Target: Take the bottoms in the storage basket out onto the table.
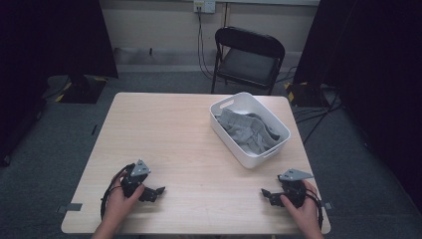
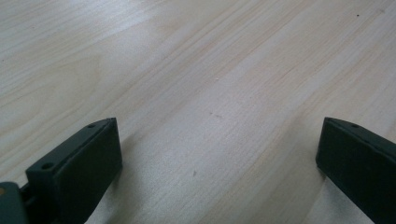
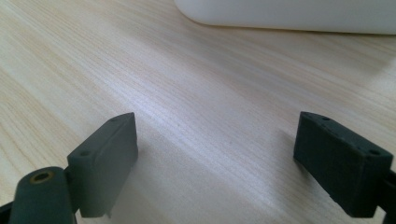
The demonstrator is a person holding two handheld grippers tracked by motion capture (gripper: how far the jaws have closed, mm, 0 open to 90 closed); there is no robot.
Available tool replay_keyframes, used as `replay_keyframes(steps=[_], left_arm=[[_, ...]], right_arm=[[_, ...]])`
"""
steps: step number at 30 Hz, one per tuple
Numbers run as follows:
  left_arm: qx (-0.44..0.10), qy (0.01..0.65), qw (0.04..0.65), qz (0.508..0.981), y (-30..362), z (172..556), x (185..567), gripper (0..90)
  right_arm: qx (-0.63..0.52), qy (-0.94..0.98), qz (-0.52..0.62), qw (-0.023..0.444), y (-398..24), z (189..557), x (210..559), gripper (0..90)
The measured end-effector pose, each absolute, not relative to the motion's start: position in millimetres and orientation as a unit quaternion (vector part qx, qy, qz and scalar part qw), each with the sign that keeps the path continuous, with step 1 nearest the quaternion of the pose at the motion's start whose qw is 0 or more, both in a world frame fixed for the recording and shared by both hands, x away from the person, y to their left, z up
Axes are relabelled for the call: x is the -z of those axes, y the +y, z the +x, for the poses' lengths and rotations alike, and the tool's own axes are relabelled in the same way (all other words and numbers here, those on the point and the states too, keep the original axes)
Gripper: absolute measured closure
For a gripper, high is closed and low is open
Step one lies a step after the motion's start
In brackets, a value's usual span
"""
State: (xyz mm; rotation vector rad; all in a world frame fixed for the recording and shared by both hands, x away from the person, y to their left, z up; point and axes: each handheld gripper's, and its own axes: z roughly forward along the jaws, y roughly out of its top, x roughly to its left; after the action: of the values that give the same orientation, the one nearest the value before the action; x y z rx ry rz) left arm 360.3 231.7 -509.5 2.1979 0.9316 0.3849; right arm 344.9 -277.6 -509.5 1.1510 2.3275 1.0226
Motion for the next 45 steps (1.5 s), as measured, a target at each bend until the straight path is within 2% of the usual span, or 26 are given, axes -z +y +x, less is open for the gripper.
replay_keyframes(steps=[12, 16, 19, 25, 34, 45], left_arm=[[-0.149, 0.361, 0.355, 0.850, 232, 360, 510, 0.0], [-0.149, 0.361, 0.355, 0.850, 232, 360, 510, 0.0], [-0.148, 0.362, 0.355, 0.849, 231, 359, 510, 0.0], [-0.148, 0.363, 0.355, 0.849, 231, 359, 510, 0.0], [-0.148, 0.364, 0.355, 0.849, 231, 358, 510, 0.0], [-0.148, 0.363, 0.355, 0.849, 231, 358, 510, 0.0]], right_arm=[[-0.360, 0.822, 0.405, 0.174, -278, 346, 509, 13.3], [-0.357, 0.824, 0.406, 0.167, -281, 347, 506, 22.3], [-0.369, 0.820, 0.415, 0.141, -283, 347, 500, 23.9], [-0.380, 0.819, 0.411, 0.129, -279, 353, 479, 20.8], [-0.383, 0.817, 0.405, 0.144, -274, 375, 441, 19.6], [-0.387, 0.813, 0.404, 0.162, -276, 399, 414, 16.9]])
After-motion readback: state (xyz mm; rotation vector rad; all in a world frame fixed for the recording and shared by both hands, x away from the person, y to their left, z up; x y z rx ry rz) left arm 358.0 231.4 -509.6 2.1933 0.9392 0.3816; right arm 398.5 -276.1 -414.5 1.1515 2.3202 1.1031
